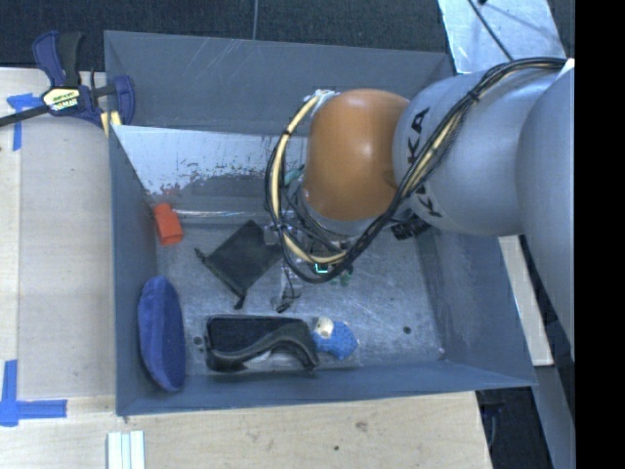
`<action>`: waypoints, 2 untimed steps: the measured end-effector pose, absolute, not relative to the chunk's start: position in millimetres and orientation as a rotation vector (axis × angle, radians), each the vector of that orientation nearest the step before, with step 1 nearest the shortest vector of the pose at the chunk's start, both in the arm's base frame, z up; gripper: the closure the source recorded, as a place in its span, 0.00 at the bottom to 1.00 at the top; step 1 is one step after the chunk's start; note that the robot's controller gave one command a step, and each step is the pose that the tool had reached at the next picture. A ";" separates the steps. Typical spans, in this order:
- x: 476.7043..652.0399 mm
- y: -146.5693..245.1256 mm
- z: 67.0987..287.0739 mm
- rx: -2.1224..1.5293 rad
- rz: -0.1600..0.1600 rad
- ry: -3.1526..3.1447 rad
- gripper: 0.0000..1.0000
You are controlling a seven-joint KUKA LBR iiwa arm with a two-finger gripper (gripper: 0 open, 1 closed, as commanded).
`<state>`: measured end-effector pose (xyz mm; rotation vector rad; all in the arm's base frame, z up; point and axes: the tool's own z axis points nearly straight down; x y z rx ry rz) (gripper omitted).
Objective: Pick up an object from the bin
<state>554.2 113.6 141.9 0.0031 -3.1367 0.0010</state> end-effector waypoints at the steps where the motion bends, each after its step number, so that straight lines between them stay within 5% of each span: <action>1: 571.8 157.6 73.9 -0.583 -0.001 -3.088 0.00; 2: 573.0 156.8 75.2 -0.585 -0.002 -3.090 1.00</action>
Offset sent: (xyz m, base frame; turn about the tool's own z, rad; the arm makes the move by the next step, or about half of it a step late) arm 0.0177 0.0437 -0.0675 0.3770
